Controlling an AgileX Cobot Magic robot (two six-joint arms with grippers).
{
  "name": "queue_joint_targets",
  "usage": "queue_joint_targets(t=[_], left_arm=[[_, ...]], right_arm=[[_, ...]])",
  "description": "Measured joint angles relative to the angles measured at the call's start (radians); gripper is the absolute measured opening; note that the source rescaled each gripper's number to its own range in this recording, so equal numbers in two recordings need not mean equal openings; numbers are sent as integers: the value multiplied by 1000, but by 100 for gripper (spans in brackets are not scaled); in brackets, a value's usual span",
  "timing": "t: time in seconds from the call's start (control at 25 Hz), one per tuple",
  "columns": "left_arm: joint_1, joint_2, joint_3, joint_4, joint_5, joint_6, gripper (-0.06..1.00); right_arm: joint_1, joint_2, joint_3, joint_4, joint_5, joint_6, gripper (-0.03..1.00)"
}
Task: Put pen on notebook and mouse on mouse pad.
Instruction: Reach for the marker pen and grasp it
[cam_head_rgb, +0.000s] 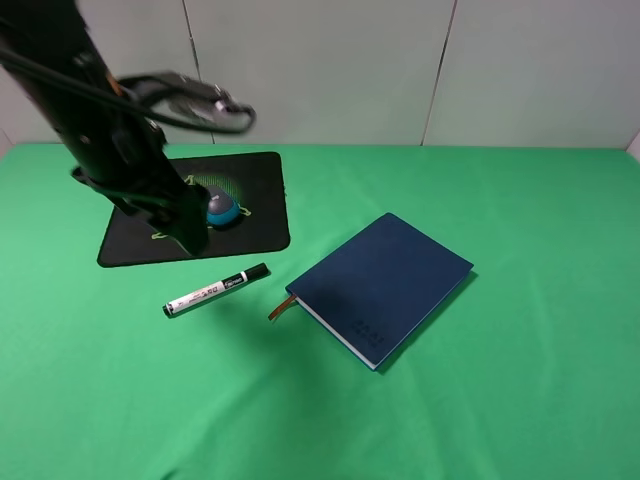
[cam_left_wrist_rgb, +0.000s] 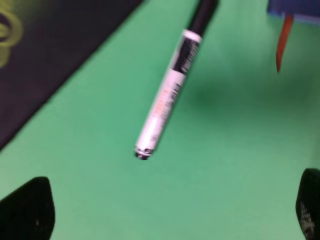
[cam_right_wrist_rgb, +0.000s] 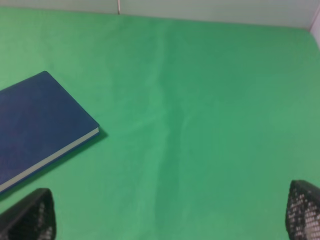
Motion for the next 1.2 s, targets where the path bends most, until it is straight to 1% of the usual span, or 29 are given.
queue_joint_targets(t=[0.16, 0.48, 0.88, 1.2], left_arm=[[-13, 97, 0, 0, -26, 39, 95], [-15, 244, 0, 2, -119, 88, 95], [-16, 336, 0, 8, -195, 95, 95], [-17, 374, 0, 26, -214, 95, 95]], right_arm=[[0, 0, 0, 0, 0, 0, 100], [0, 0, 0, 0, 0, 0, 100], [0, 0, 0, 0, 0, 0, 100], [0, 0, 0, 0, 0, 0, 100]])
